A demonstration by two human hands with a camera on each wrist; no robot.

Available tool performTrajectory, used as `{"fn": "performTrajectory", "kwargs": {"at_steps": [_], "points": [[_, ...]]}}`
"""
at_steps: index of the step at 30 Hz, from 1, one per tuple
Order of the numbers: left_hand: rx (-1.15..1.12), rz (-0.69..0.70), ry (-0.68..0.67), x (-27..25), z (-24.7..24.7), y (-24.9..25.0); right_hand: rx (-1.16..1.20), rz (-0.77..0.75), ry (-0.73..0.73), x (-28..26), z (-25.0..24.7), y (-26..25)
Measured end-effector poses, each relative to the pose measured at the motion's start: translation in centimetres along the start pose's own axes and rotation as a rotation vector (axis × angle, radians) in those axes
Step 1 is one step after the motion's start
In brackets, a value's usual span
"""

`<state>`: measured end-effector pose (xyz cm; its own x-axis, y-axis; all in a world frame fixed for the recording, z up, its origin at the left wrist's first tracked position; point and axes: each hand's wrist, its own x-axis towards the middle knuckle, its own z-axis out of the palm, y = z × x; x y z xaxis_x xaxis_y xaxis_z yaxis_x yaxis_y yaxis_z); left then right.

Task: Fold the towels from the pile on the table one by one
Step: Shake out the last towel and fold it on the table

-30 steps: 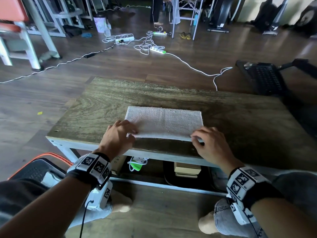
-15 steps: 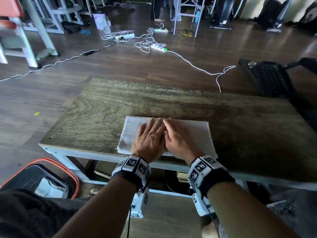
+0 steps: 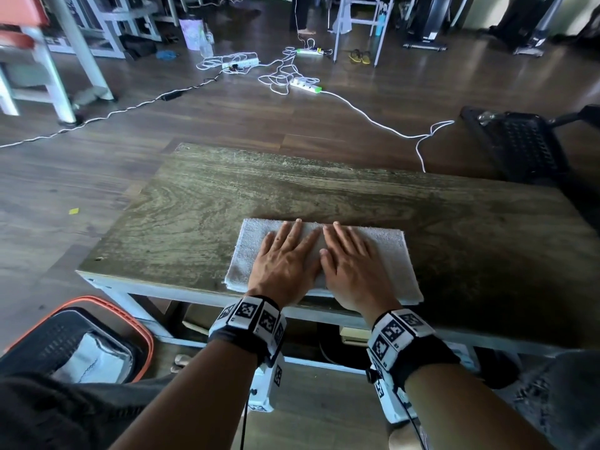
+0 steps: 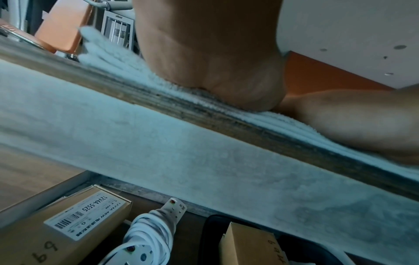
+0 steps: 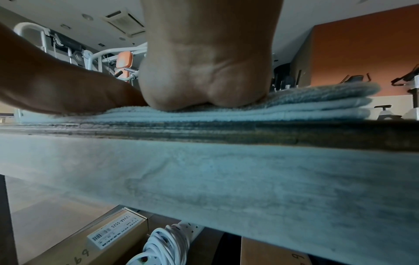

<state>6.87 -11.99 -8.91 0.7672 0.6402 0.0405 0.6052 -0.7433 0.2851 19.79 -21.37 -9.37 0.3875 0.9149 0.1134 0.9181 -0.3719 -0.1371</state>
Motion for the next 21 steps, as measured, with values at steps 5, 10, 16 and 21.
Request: {"fn": "performTrajectory", "kwargs": {"at_steps": [5,10,16,21], "points": [[0.000,-0.005,-0.023,0.2,-0.1,-0.3,0.015,0.049,-0.023,-0.4,-0.2,0.6],[0.015,-0.081,-0.025,0.0,-0.5,-2.2,0.009,0.090,-0.058,-1.0,-0.5,1.9],[0.015,-0.070,-0.019,-0.8,-1.1,-3.8,-0.085,0.119,-0.090,-1.8,-1.2,3.9],[0.025,-0.096,-0.046,-1.4,-1.5,-4.5,0.008,0.194,-0.115,-2.2,-1.5,4.4]]}}
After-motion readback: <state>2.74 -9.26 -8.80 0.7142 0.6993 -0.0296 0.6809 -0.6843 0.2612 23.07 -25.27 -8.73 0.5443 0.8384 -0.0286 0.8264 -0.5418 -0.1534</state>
